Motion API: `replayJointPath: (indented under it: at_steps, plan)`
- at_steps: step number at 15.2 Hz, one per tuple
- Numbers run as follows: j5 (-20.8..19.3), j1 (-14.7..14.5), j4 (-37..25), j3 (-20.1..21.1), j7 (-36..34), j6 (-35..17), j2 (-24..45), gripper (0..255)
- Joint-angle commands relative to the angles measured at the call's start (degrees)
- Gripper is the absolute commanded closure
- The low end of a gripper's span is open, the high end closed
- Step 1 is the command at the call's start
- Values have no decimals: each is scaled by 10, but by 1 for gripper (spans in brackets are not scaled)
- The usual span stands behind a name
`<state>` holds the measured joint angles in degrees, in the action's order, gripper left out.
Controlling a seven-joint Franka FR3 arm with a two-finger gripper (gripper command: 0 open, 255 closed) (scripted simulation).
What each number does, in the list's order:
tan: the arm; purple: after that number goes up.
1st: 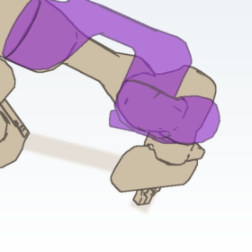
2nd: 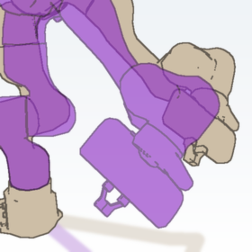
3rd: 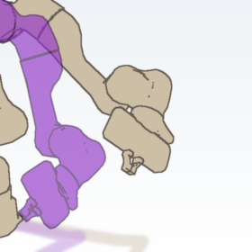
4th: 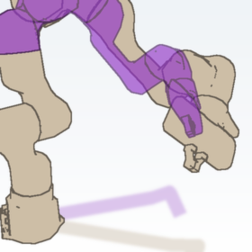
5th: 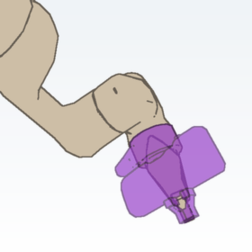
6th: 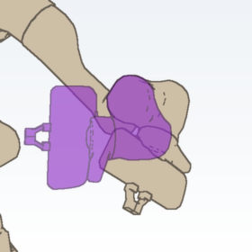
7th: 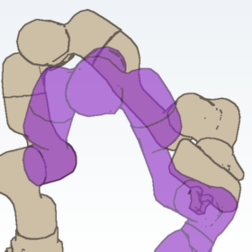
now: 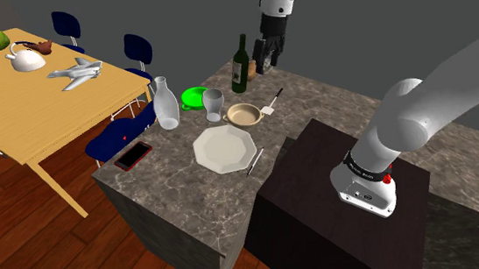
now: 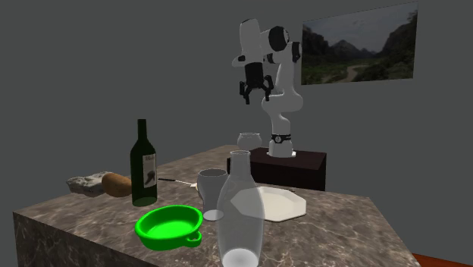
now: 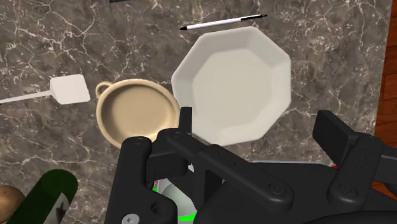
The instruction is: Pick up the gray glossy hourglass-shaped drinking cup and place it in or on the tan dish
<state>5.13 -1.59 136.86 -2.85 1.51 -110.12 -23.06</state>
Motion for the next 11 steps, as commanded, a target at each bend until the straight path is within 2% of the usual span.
replayJointPath:
  at_steps: [1, 11]
  plan:
    - [1, -2, -8, 2, 1, -38, 42, 0]
    - [1, -9, -101, 8, 4, -174, 256, 0]
